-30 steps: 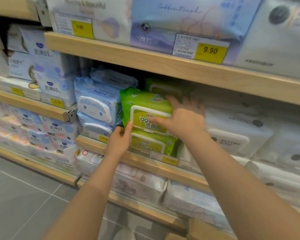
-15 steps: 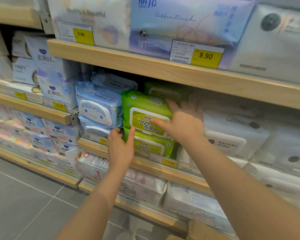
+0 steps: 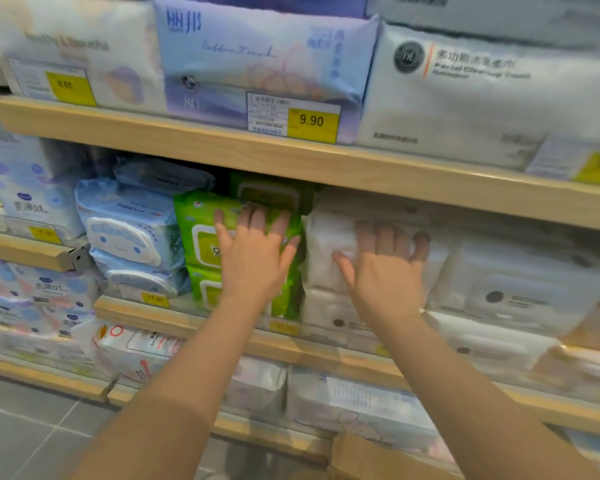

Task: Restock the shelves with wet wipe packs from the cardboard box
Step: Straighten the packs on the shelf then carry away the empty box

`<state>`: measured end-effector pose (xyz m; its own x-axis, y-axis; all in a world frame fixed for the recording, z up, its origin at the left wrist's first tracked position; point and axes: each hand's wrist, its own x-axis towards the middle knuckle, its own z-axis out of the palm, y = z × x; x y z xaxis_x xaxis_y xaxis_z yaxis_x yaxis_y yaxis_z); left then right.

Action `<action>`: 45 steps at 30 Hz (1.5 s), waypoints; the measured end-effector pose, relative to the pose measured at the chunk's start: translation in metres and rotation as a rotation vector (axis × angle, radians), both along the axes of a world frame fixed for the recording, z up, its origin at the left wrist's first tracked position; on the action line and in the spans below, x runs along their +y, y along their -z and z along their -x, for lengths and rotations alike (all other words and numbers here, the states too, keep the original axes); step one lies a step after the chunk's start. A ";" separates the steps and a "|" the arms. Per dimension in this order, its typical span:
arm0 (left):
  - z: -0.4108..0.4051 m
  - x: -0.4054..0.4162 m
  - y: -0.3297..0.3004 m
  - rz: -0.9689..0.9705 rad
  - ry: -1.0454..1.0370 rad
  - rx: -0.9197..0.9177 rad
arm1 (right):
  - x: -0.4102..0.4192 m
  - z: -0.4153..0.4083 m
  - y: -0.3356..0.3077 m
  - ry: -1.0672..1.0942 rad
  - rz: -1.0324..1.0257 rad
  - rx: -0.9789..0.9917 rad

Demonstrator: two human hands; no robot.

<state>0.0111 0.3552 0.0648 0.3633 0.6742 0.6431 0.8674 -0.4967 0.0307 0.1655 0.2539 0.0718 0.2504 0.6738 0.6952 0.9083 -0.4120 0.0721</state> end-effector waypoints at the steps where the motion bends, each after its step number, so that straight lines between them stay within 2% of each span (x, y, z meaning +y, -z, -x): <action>1: -0.003 0.001 0.001 -0.019 -0.017 -0.001 | 0.003 -0.003 0.001 0.004 -0.017 -0.018; 5: -0.018 0.007 -0.001 -0.085 -0.048 -0.005 | 0.013 -0.010 0.004 0.011 -0.059 -0.052; 10: -0.023 0.004 0.001 -0.057 -0.052 -0.014 | 0.013 -0.009 0.003 -0.004 -0.025 -0.015; 15: -0.020 -0.025 -0.016 0.106 -0.049 -0.083 | -0.016 -0.013 -0.011 -0.221 0.063 0.148; 17: -0.029 -0.047 -0.018 0.088 0.001 -0.115 | -0.041 -0.022 -0.012 -0.274 0.016 0.081; 19: -0.048 -0.072 -0.017 0.040 0.112 -0.096 | -0.071 -0.043 -0.007 -0.242 0.001 0.000; 22: -0.090 -0.102 -0.018 0.002 0.247 -0.014 | -0.117 -0.088 0.000 -0.106 0.015 -0.006; 28: -0.177 -0.154 -0.023 -0.073 0.452 0.163 | -0.188 -0.171 0.003 0.267 0.002 0.108; 32: -0.228 -0.191 -0.026 -0.105 0.571 0.268 | -0.220 -0.214 0.011 0.348 0.086 0.157; 37: -0.276 -0.207 -0.032 0.007 0.508 0.284 | -0.224 -0.254 -0.012 0.301 0.308 0.199; 39: -0.283 -0.207 -0.028 0.007 0.467 0.289 | -0.219 -0.267 -0.017 0.285 0.322 0.236; 45: -0.286 -0.207 -0.022 -0.023 0.435 0.309 | -0.215 -0.266 -0.008 0.334 0.313 0.173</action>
<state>0.2971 0.1480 0.0868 0.7811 0.4057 0.4747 0.5478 -0.8101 -0.2090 0.4320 0.0386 0.0798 0.5824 0.7070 0.4012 0.7398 -0.6656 0.0988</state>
